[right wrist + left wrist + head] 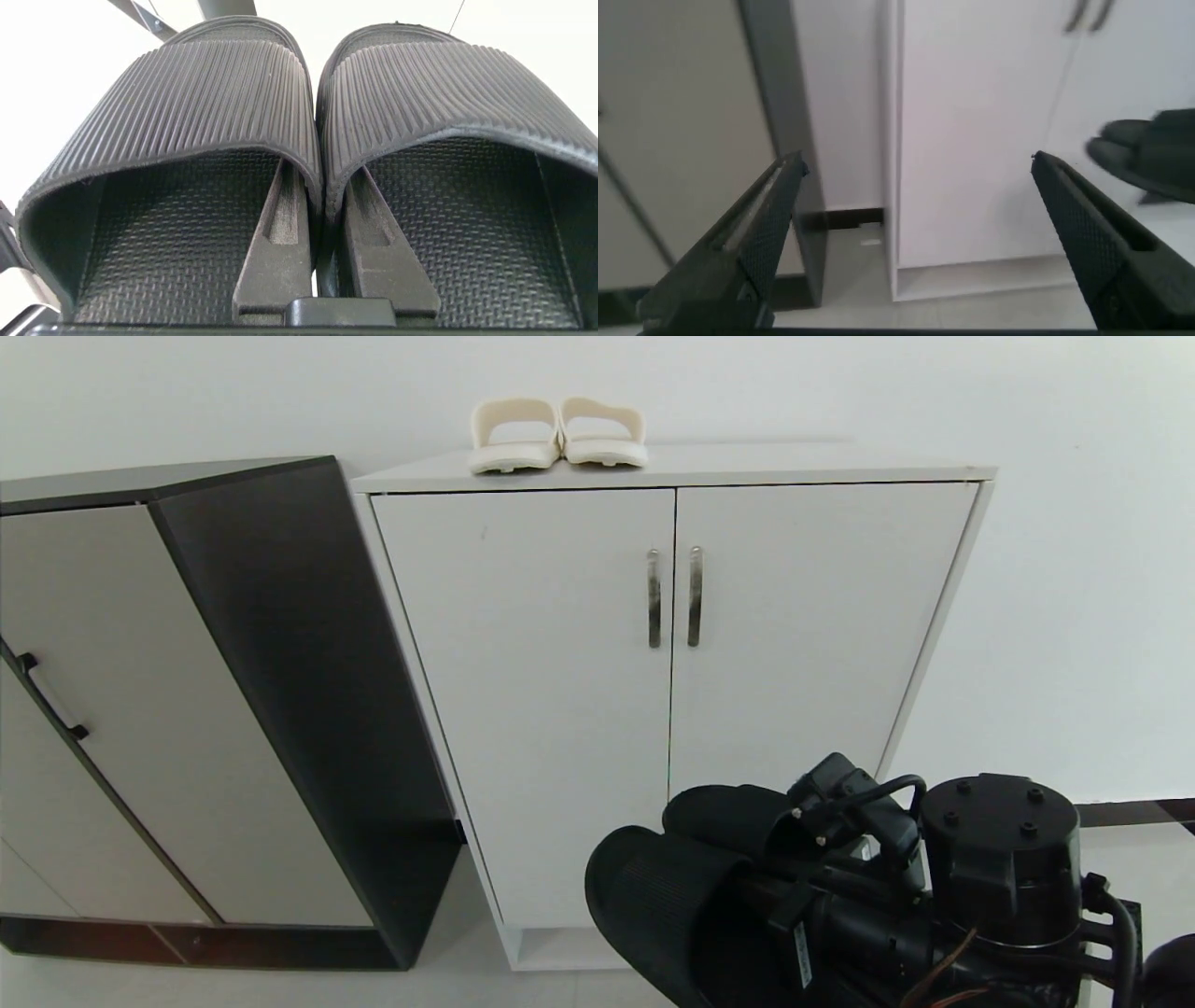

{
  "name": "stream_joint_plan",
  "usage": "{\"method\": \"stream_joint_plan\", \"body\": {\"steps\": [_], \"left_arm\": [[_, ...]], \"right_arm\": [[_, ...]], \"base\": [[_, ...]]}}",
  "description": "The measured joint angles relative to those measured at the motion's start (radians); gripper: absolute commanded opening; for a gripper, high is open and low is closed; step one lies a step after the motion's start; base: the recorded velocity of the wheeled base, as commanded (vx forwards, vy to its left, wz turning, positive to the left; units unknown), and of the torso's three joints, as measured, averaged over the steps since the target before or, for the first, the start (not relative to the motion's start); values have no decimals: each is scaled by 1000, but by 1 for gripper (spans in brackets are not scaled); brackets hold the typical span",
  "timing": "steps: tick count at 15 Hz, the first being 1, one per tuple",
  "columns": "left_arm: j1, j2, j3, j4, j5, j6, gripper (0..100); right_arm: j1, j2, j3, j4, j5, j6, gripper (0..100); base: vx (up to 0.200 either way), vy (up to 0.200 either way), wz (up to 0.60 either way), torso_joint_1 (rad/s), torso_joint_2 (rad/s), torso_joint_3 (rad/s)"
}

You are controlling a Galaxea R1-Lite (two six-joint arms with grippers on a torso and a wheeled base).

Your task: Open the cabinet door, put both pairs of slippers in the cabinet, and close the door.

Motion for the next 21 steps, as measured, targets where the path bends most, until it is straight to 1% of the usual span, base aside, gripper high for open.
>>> {"method": "stream_joint_plan", "body": {"steps": [1, 3, 5, 6, 7, 9, 11, 13, 15, 17, 18, 20, 21], "left_arm": [[-2, 64, -18, -24, -45, 4, 100], [-4, 226, -63, -101, -152, 9, 100], [-19, 383, -124, -170, -228, 12, 100], [-52, 470, -171, -195, -249, 12, 100], [-98, 546, -221, -212, -264, 12, 100], [-220, 696, -339, -231, -278, 7, 100], [-332, 830, -462, -237, -283, -11, 100], [-430, 952, -582, -239, -286, -40, 100], [-501, 1070, -701, -241, -290, -60, 100], [-564, 1174, -812, -242, -297, -92, 100], [-595, 1225, -863, -241, -317, -102, 100], [-634, 1310, -947, -241, -359, -111, 100], [-645, 1356, -991, -241, -368, -114, 100]], "right_arm": [[0, 0, 0, 0, -1, 0, 0], [1, 0, 0, -2, -3, -1, 0], [1, 0, 0, -2, -4, -2, 0], [1, 0, 0, -2, -4, -1, 0], [1, 1, 1, -2, -1, -1, 0], [-2, 3, 2, -2, 3, 1, 0], [-10, 6, 3, -2, 8, 5, 0], [-28, 10, 9, -5, 67, 6, 0], [-49, 15, 20, -20, 93, 4, 0], [-55, 23, 22, -39, 92, 1, 0], [-57, 26, 24, -38, 92, 0, 0], [-58, 30, 29, -40, 93, 0, 0], [-58, 32, 33, -40, 94, -1, 0]], "base": [[0, 0, 0, 0, 0, 0], [0, 0, 0, 0, 0, 0], [0, 0, 0, 0, 0, 0], [0, 0, 0, 0, 0, 0], [0, 0, 0, 0, 0, 0], [0, 0, 0, 0, 0, 0], [0, 0, 0, 0, 0, 0], [0, 0, 0, 0, 0, 0], [0, 0, 0, 0, 0, 0], [0, 0, 0, 0, 0, 0], [0, 0, 0, 0, 0, 0], [0, 0, 0, 0, 0, 0], [0, 0, 0, 0, 0, 0]]}}
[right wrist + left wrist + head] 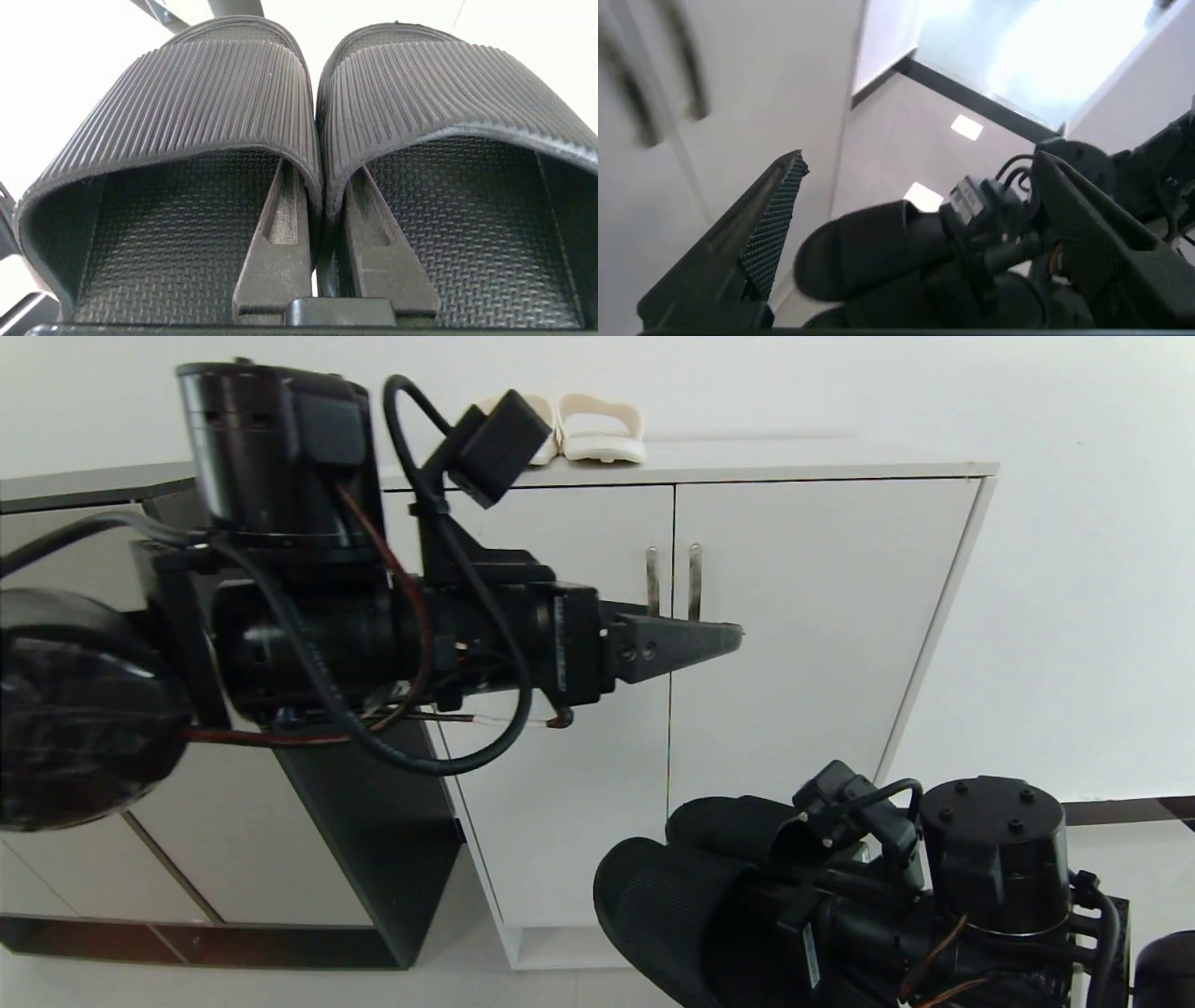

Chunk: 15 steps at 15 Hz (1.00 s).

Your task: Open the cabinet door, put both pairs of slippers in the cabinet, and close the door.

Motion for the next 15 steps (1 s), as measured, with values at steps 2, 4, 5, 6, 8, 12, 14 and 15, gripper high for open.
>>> {"method": "stream_joint_plan", "body": {"steps": [2, 4, 5, 6, 8, 12, 14, 15], "left_arm": [[-4, 90, -97, 1, -9, -26, 100], [-7, 175, -193, 3, -28, -78, 100], [-6, 214, -232, 5, -31, -89, 100], [-3, 246, -260, 6, -30, -94, 100], [2, 291, -297, 4, -18, -94, 100], [31, 325, -350, 2, 38, -89, 100], [44, 332, -365, 2, 41, -89, 100], [50, 337, -381, 3, 45, -89, 100]], "right_arm": [[0, 1, 4, 0, 0, 0, 0], [0, 2, 5, 0, 0, 0, 0], [0, 2, 5, 0, 0, -1, 0], [0, 2, 5, 0, 0, 0, 0], [0, 3, 4, 0, 0, 0, 0], [0, 11, 3, -8, -2, -1, 0], [0, 24, 4, -36, -3, -1, 0], [0, 27, 6, -53, -4, -1, 0]], "base": [[0, 0, 0, 0, 0, 0], [0, 0, 0, 0, 0, 0], [0, 0, 0, 0, 0, 0], [0, 0, 0, 0, 0, 0], [0, 0, 0, 0, 0, 0], [0, 0, 0, 0, 0, 0], [0, 0, 0, 0, 0, 0], [0, 0, 0, 0, 0, 0]]}}
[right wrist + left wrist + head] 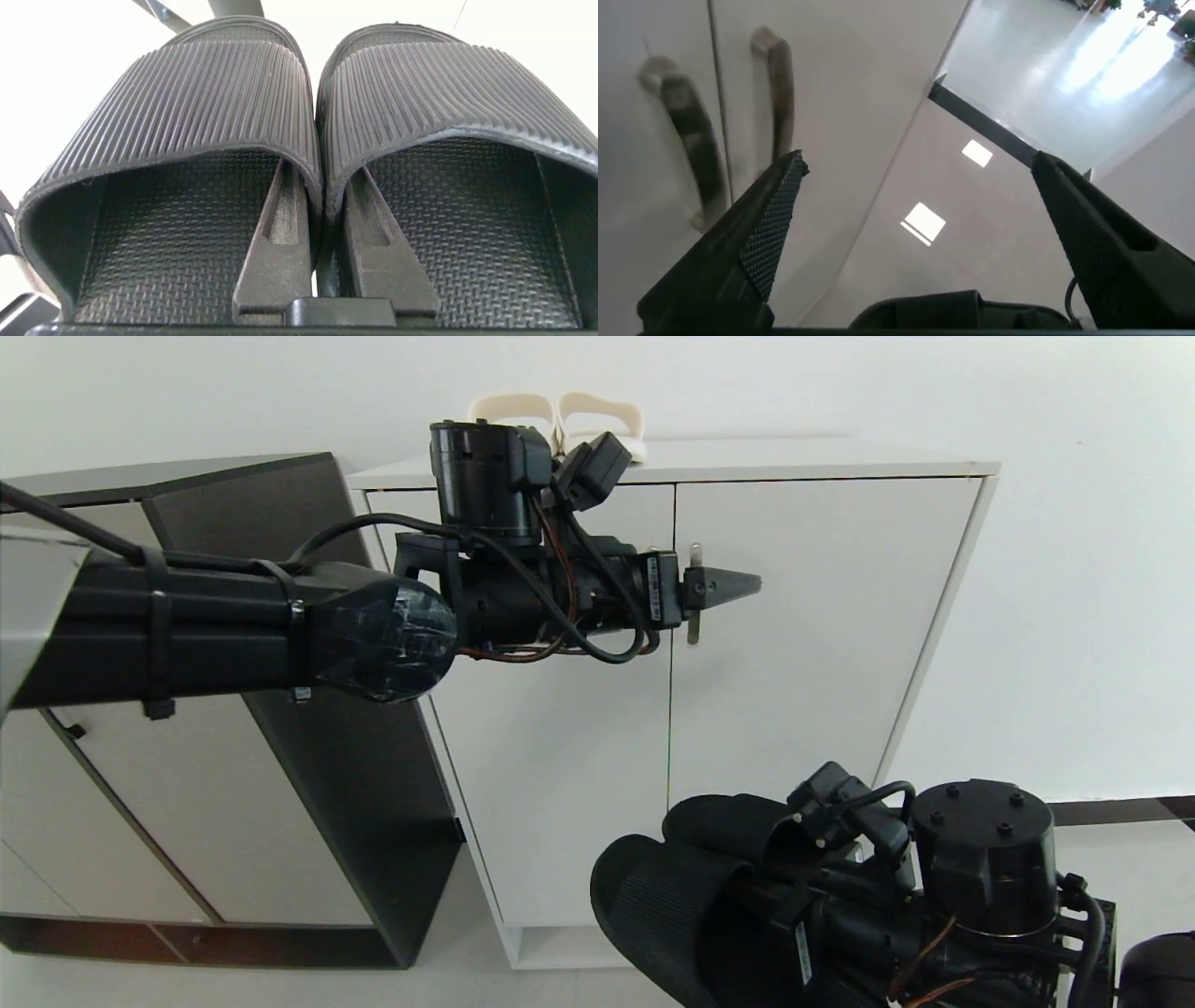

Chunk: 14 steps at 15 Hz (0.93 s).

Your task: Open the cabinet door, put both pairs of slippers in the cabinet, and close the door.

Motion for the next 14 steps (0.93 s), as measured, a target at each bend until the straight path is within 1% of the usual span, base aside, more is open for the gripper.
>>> {"method": "stream_joint_plan", "body": {"steps": [4, 8, 11, 14], "left_arm": [[21, 41, -66, 15, 6, -2, 100], [21, 96, -133, 19, 7, -2, 100], [17, 133, -203, 75, 7, -2, 100], [15, 164, -241, 83, 6, -2, 100]], "right_arm": [[0, 5, 6, -4, -1, 0, 0], [0, 6, 7, -4, -1, 0, 0], [0, 6, 7, -4, -1, 0, 0], [0, 6, 7, -4, -1, 0, 0]], "base": [[0, 0, 0, 0, 0, 0], [0, 0, 0, 0, 0, 0], [0, 0, 0, 0, 0, 0], [0, 0, 0, 0, 0, 0]]}}
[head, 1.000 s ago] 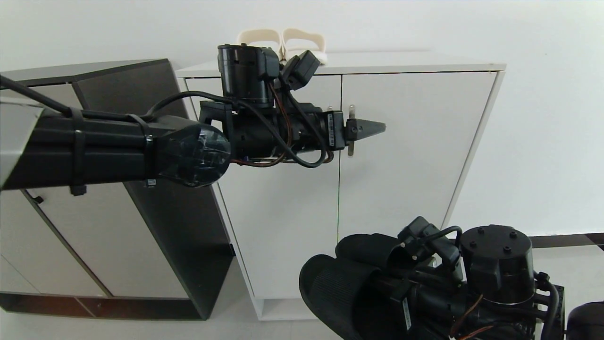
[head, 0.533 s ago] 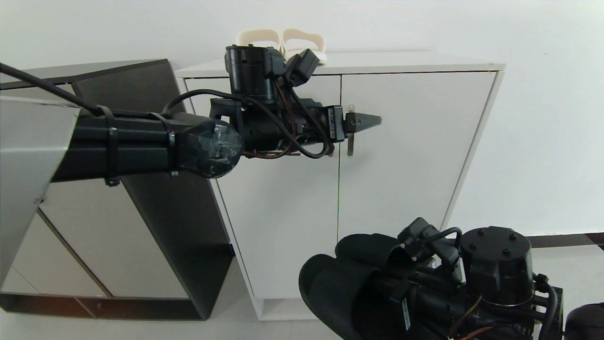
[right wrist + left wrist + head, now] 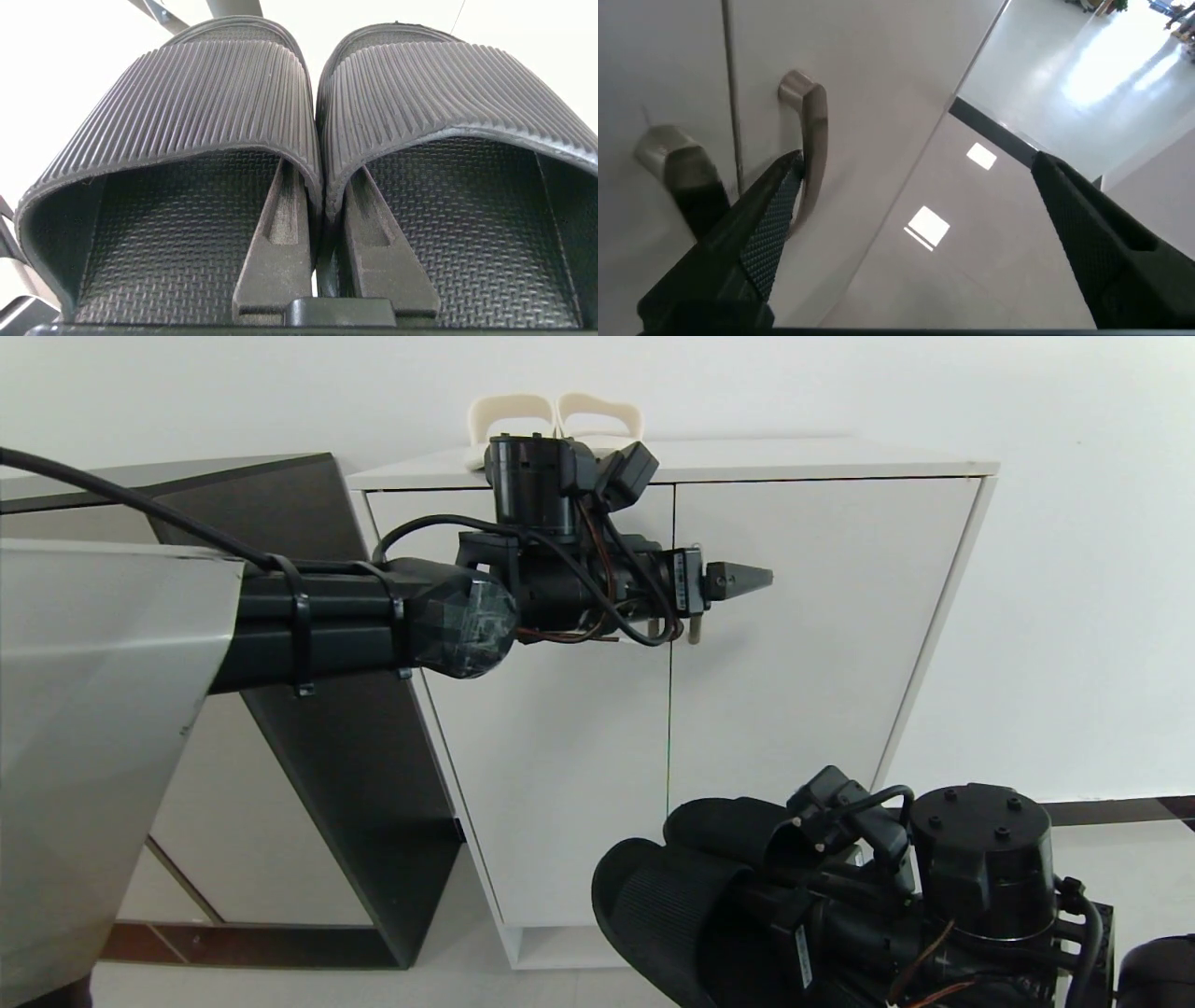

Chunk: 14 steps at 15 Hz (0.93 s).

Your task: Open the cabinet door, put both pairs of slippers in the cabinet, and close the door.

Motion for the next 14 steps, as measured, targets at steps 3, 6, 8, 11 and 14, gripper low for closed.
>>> {"method": "stream_joint_plan", "body": {"steps": [3, 6, 8, 11, 14], "left_arm": [[0, 15, -6, 1, 3, 0, 0], [-15, 17, 1, 4, 7, -1, 0], [-34, -3, 41, -5, 32, 3, 0], [-71, -54, 144, -41, 50, 3, 0], [-111, -110, 260, -131, 110, -1, 0]], "right_arm": [[0, 0, 0, 0, 0, 0, 0], [1, -2, 11, 1, 10, -2, 0], [2, -20, 41, 2, 83, -24, 0], [1, -71, 110, 6, 178, -117, 0], [3, -99, 127, 6, 181, -121, 0]], "base": [[0, 0, 0, 0, 0, 0], [0, 0, 0, 0, 0, 0], [0, 0, 0, 0, 0, 0], [0, 0, 0, 0, 0, 0], [0, 0, 0, 0, 0, 0]]}}
